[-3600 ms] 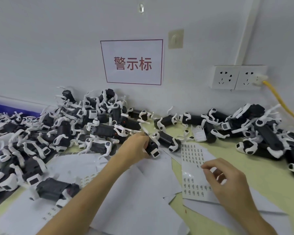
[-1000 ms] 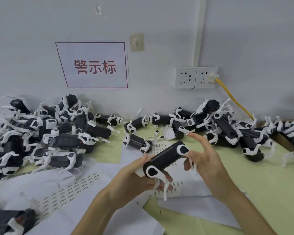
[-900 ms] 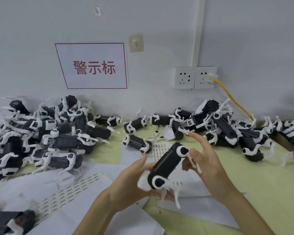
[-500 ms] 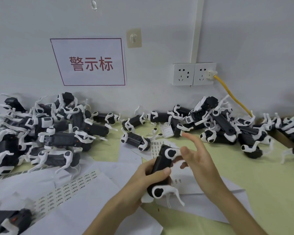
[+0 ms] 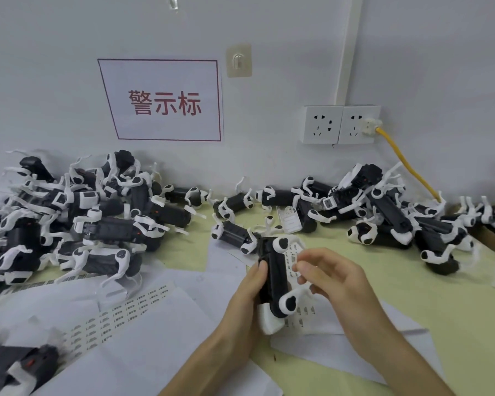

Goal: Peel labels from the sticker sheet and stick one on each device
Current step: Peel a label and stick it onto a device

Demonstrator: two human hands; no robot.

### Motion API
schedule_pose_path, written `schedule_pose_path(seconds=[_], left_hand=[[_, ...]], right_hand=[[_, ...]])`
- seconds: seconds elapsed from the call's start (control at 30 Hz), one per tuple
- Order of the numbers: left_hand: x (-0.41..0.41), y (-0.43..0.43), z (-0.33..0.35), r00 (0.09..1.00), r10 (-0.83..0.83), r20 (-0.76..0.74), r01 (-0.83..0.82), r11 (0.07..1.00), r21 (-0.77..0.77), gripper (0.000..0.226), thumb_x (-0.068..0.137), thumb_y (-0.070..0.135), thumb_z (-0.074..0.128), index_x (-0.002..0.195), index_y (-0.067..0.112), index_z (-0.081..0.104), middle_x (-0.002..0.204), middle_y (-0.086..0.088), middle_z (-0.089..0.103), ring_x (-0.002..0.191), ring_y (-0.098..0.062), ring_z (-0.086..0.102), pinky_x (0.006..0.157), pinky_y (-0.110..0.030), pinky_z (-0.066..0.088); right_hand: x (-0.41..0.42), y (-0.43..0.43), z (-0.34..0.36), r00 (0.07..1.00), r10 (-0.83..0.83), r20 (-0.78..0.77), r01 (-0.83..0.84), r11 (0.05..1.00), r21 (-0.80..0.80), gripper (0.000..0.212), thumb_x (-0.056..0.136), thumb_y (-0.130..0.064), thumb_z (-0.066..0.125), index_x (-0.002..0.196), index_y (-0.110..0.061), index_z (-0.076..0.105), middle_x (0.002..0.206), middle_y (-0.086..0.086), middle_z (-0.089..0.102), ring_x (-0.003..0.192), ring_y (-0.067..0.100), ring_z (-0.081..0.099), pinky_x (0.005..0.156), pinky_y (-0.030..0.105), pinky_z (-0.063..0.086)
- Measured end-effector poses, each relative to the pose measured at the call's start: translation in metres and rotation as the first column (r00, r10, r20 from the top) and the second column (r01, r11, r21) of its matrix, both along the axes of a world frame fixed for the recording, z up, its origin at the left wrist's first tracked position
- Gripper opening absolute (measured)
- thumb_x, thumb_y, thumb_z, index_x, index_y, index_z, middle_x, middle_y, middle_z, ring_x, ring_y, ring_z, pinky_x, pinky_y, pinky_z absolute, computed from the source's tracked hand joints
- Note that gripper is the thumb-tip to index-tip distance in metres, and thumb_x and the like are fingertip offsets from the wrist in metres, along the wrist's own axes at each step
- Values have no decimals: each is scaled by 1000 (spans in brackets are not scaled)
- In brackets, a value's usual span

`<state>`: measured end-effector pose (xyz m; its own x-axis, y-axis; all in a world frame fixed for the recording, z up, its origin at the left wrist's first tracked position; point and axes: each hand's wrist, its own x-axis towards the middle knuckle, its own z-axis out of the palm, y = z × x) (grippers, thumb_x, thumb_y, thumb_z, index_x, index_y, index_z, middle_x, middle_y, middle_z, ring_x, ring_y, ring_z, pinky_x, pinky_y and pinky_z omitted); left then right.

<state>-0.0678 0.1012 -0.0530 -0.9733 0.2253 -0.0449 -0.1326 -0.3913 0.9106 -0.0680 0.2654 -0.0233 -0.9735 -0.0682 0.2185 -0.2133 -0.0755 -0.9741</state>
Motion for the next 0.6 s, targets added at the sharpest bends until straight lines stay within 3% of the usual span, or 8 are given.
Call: schedule_pose_path(seconds=[0.1, 0.17, 0.3, 0.47, 0.6], left_hand=[[2, 2, 1, 1000, 6, -21, -8, 998, -69, 61, 93, 56, 61, 130, 7, 61, 121, -16, 68, 111, -25, 67, 96, -34, 54], [1, 3, -1, 999, -4, -45, 1, 996, -87, 62, 91, 54, 57, 135, 11, 59, 136, -19, 62, 127, -29, 61, 110, -44, 46], [-1, 3, -6, 995, -70, -76, 63, 994, -84, 50, 92, 47, 60, 133, 17, 59, 131, -11, 68, 121, -21, 65, 97, -35, 52], [-1, 6, -8, 992, -65, -109, 55, 994, -91, 46, 92, 42, 62, 131, 17, 62, 129, -12, 69, 119, -25, 65, 99, -39, 51], [-4, 5, -12, 988, -85, -130, 72, 992, -101, 41, 93, 44, 63, 129, 25, 64, 129, -8, 69, 121, -24, 65, 96, -37, 52]], right_hand=[[2, -5, -2, 999, -43, 12, 43, 999, 2, 12, 87, -14, 74, 79, -22, 76, 78, 0, 71, 71, 10, 65, 67, 15, 49], [4, -8, -2, 997, -72, 23, 72, 997, 3, 12, 87, -15, 74, 78, -22, 76, 76, -1, 71, 72, 10, 66, 71, 21, 51], [5, -11, -1, 992, -111, 57, 111, 994, -6, 10, 88, -16, 73, 80, -21, 77, 80, -1, 73, 80, 12, 66, 84, 35, 51], [6, -11, 1, 988, -144, 55, 145, 989, -16, 14, 88, -14, 74, 77, -22, 77, 78, -5, 74, 80, 5, 68, 82, 26, 47], [7, -12, 2, 980, -199, 15, 198, 979, 46, 16, 89, -14, 74, 77, -25, 77, 79, -6, 75, 80, 6, 69, 85, 29, 50]])
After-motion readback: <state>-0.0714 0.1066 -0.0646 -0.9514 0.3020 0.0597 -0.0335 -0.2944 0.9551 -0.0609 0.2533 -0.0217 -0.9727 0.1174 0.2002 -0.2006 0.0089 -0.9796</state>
